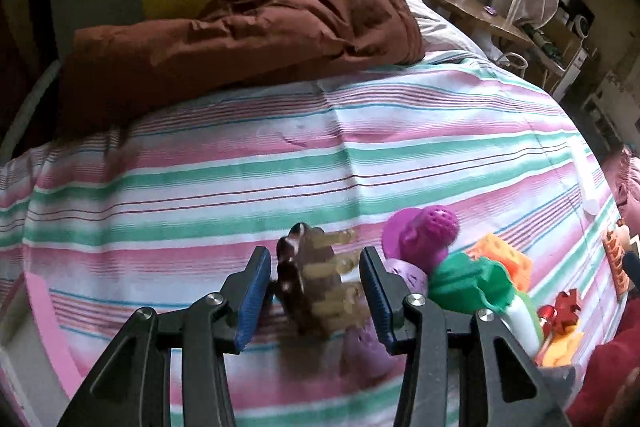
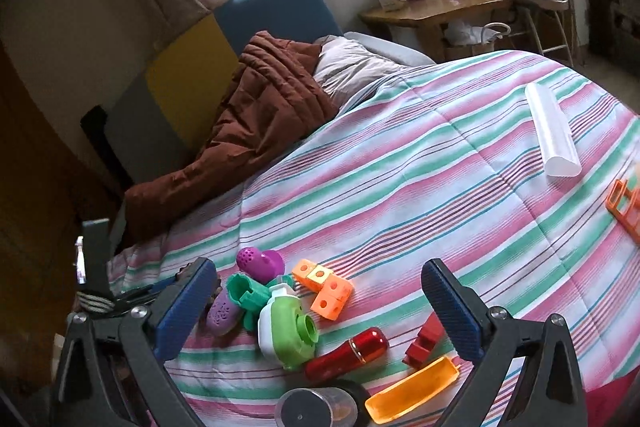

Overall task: Organize rigid objects
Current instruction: 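Grasp the brown spiky toy with the left tool while the right tool approaches the black container, then carry the spiky toy to the tray with left tool while right tool grasps black container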

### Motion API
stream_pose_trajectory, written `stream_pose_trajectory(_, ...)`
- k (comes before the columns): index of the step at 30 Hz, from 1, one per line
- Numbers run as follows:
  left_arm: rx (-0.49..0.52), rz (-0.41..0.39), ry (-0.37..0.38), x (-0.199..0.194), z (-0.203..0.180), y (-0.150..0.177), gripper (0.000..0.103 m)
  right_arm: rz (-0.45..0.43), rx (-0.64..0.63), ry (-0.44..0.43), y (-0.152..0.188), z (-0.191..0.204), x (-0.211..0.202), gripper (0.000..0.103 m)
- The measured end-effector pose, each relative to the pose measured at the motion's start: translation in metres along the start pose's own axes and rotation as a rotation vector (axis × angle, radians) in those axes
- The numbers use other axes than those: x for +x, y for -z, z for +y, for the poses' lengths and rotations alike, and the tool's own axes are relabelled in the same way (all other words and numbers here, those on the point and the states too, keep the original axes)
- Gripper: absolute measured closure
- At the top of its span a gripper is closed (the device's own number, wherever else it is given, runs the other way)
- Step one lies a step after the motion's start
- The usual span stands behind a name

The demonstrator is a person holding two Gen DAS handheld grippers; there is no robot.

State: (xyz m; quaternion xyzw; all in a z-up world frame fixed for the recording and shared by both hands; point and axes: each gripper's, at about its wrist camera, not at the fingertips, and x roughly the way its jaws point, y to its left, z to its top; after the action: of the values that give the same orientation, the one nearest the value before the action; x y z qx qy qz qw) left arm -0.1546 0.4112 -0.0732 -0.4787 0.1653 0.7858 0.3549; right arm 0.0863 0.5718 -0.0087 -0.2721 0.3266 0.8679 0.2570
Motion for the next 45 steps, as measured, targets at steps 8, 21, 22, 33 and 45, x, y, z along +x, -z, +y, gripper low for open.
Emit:
stream_pose_trajectory(8,-0.01,-0.056,0.065,-0.001,0.008,0.013,0.064,0.015,0.006,0.005,-0.001,-0.001,0.004,0.0)
stream_pose_trajectory(21,-0.041,-0.103,0.046,-0.049,0.014,0.061,0.064,0.113,0.05,-0.035,0.002,-0.008,0.018,0.0)
stream_pose_trajectory(22,-0.039,-0.11,0.05,-0.055,0.013,0.066,0.064,0.126,0.046,-0.042,0.002,-0.007,0.019,0.0)
stream_pose_trajectory(33,-0.06,-0.164,0.081,-0.105,0.006,0.12,0.064,0.311,-0.089,-0.085,0.023,0.021,0.041,0.033)
stream_pose_trajectory(45,-0.113,-0.208,0.104,-0.143,0.021,0.15,0.064,0.505,-0.26,-0.052,0.055,0.039,0.058,0.041)
